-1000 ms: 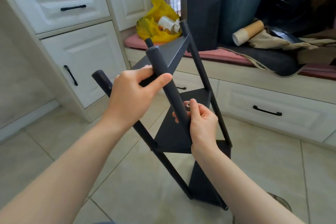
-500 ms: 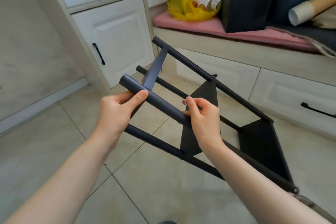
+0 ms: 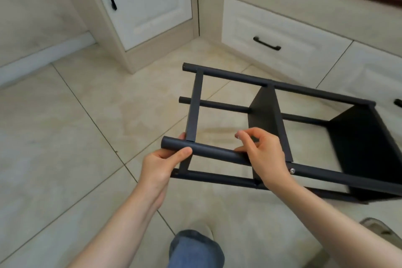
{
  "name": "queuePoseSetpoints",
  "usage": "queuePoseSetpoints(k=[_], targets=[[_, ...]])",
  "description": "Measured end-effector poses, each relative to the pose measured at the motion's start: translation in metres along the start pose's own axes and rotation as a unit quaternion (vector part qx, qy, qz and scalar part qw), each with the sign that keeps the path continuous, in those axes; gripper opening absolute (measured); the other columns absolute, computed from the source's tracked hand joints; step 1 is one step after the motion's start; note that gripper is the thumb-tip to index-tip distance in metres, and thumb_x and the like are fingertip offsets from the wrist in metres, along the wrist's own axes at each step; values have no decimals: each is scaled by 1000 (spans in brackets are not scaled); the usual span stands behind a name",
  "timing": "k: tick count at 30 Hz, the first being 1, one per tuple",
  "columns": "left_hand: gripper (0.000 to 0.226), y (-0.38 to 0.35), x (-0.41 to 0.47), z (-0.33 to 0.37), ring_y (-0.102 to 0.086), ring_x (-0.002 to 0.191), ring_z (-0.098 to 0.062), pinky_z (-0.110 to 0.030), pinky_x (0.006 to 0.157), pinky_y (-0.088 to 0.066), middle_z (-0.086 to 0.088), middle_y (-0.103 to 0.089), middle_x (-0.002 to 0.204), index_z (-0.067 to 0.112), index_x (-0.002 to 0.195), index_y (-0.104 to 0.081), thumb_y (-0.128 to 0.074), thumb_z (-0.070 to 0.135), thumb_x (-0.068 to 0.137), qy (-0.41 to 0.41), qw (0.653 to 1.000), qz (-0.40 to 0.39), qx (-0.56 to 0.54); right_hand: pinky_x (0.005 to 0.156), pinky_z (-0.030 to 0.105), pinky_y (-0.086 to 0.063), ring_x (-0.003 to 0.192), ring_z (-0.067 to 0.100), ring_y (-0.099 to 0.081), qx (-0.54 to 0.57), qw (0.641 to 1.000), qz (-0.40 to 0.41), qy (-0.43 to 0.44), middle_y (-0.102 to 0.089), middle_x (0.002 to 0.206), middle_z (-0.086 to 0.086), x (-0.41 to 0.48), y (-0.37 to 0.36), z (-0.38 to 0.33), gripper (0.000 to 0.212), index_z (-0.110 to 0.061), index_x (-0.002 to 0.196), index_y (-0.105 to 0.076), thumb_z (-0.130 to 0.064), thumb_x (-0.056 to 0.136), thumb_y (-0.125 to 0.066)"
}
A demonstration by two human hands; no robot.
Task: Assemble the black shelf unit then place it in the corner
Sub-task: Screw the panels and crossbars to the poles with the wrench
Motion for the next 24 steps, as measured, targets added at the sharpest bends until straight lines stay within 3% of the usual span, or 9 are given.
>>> queuePoseSetpoints(k=[3,6,10,15,19,24], targets=[[57,0,1,-27,-69,114,-15,-38,108,-43,4,-76,115,20,97,-83,-90,43,46,31,999,6,-17,85,47,-56,76,2,-72,-26,999,-8,-19,-73,71,-18,-1,-2,19,13,-36,90,-65,-44,95,-56],[64,2,0,-48,-72,105,-9,-23,89,-50,5,-78,108,16,101,-81,-89,41,43,46,999,16,2,85,46,-56,76,0,-71,-49,998,-26,-36,-72,69,-20,-2,-6,37,13,-38,89,-64,-46,94,-55],[55,7,-2,-72,-74,95,-7,-11,73,-54,4,-79,103,15,100,-79,-88,27,47,41,999,4,27,84,44,-57,75,0,-70,-71,995,-52,-52,-72,69,-20,-7,-9,56,14,-39,89,-63,-49,92,-54],[43,11,-6,-90,-74,94,-6,-13,74,-56,12,-78,102,18,90,-80,-90,24,48,18,994,-22,110,82,45,-58,75,4,-72,-79,992,-72,-62,-73,69,-17,-17,-9,75,18,-38,90,-63,-52,88,-53],[44,13,-8,-91,-73,96,-5,-20,84,-58,16,-77,103,23,84,-80,-88,39,44,-8,987,-21,158,82,45,-57,76,5,-71,-89,991,-79,-57,-73,68,-17,-21,-8,81,17,-36,89,-63,-50,88,-53],[37,14,-10,-82,-69,96,-2,-9,80,-49,21,-75,98,25,87,-77,-87,42,56,-57,965,-55,250,79,41,-59,72,3,-70,-130,983,-121,-37,-72,67,-14,-12,-10,79,16,-37,87,-58,-48,91,-48]])
Point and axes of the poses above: each hand's wrist, its own x-axis towards the middle knuckle, its own y-axis out of the back of the hand, z = x × y, the point moved 3 cm from there along x, towards the middle knuckle
